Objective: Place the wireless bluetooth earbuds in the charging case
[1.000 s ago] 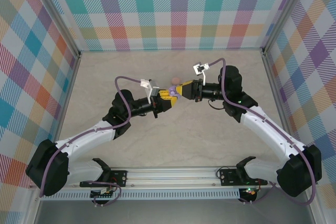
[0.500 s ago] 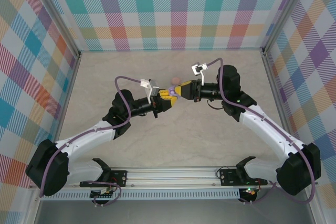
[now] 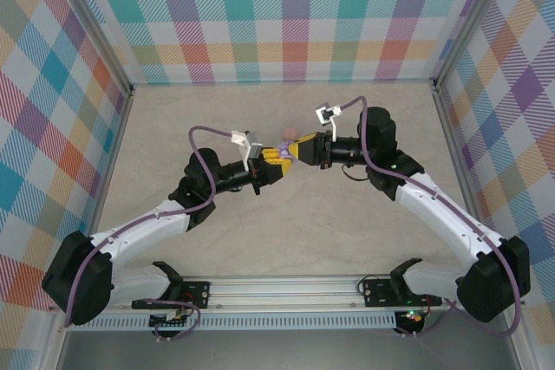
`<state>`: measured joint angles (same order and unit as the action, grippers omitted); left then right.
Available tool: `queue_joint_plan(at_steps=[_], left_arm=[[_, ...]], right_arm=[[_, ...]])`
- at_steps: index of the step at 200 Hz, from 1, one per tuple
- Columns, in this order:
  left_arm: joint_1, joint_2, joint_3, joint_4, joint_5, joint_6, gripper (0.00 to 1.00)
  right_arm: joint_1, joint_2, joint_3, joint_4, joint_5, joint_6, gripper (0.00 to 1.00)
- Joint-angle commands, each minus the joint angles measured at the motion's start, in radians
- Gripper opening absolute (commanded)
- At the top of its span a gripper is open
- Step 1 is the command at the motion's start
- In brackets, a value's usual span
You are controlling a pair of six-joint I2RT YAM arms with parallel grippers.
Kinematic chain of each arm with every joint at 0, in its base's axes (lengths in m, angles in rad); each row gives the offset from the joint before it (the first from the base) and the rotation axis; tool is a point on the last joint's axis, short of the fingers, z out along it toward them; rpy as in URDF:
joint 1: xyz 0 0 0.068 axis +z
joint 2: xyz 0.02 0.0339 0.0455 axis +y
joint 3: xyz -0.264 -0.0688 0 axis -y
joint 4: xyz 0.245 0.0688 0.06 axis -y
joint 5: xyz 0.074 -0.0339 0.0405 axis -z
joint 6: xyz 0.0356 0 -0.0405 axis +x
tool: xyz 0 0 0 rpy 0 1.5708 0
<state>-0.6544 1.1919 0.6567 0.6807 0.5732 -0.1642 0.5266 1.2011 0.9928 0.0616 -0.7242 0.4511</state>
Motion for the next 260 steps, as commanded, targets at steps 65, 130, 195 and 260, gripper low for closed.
queue_joint_plan(at_steps=[65,130,195,260], left_arm=[[-0.014,-0.036,-0.010,0.048,0.001,0.015,0.21],[-0.014,-0.036,-0.011,0.040,0.001,0.020,0.21],[-0.014,-0.044,-0.016,0.023,-0.012,0.028,0.21],[-0.014,-0.061,-0.011,-0.033,-0.041,0.047,0.21]], right_arm=[[0.007,-0.011,0.027,-0.033,0.009,-0.031,0.32],[0.008,-0.015,0.029,-0.047,0.025,-0.032,0.42],[0.007,-0.039,0.023,-0.061,0.071,-0.033,0.58],[0.008,-0.070,0.018,-0.102,0.160,-0.047,0.62]])
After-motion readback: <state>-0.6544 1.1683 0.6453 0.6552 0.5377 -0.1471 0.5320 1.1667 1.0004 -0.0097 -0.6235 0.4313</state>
